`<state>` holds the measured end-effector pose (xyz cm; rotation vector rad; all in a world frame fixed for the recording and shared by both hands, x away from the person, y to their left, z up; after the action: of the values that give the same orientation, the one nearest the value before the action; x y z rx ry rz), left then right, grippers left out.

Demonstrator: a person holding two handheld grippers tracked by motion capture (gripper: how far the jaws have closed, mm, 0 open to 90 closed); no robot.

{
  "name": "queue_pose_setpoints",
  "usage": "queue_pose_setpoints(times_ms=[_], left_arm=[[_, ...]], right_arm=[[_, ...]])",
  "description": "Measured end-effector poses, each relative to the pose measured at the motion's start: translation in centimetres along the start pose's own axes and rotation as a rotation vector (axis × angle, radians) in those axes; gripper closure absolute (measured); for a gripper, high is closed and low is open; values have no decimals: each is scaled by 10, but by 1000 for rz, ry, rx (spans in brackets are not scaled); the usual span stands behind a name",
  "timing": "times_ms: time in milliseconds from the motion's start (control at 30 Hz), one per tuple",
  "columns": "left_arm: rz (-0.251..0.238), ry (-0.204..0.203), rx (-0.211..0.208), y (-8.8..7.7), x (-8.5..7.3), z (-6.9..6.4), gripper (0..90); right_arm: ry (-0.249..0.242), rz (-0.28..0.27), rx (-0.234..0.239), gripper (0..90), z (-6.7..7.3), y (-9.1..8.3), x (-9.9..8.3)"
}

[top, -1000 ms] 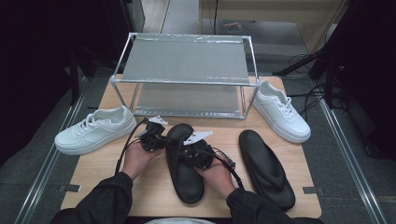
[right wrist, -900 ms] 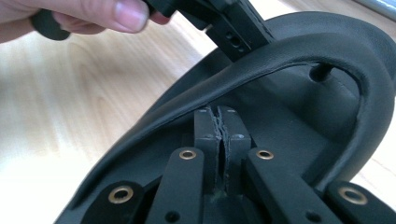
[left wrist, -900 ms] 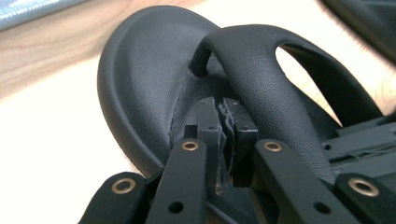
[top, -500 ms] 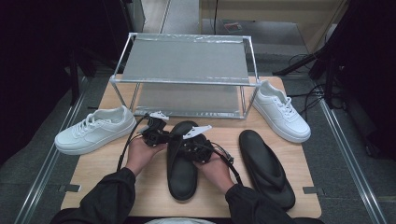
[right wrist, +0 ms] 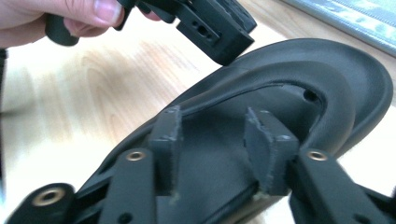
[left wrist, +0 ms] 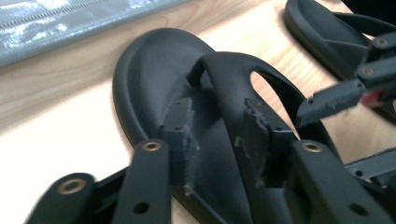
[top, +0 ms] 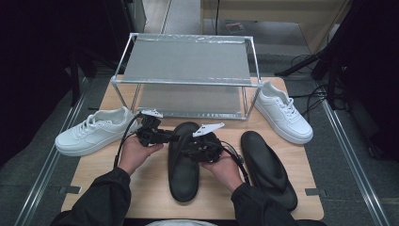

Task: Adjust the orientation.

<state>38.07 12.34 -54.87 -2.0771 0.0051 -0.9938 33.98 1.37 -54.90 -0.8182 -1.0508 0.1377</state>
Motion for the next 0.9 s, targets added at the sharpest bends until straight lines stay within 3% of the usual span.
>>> queue_pose_setpoints(times_ms=[200, 300, 500, 733, 900], left_arm=[[-7, 32, -11, -13, -2, -11, 432], [-19, 50, -7, -18, -4, -16, 411], [-26, 45, -30, -24, -9, -24, 394], [-23, 61, -24, -30, -16, -27, 376], [-14, 71, -20, -32, -21, -29, 376]], right_arm=[[-34, -13, 21, 476, 5, -20, -3], [-29, -14, 27, 471, 6, -25, -3], [-31, -32, 23, 466, 7, -44, -3], [-12, -50, -7, 465, -3, -63, -10], [27, -77, -26, 464, -15, -73, -14]])
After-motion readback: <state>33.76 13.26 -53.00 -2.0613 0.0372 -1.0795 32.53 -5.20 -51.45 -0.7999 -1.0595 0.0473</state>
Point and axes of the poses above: each handheld gripper's, and its own axes: y roughly forward along the jaws, x roughly out of its top, z roughly to its left, the point moved 9 cm from there along y, roughly forward along the jaws, and after that the axes turned 1 degree about y, right-handed, at the moved point
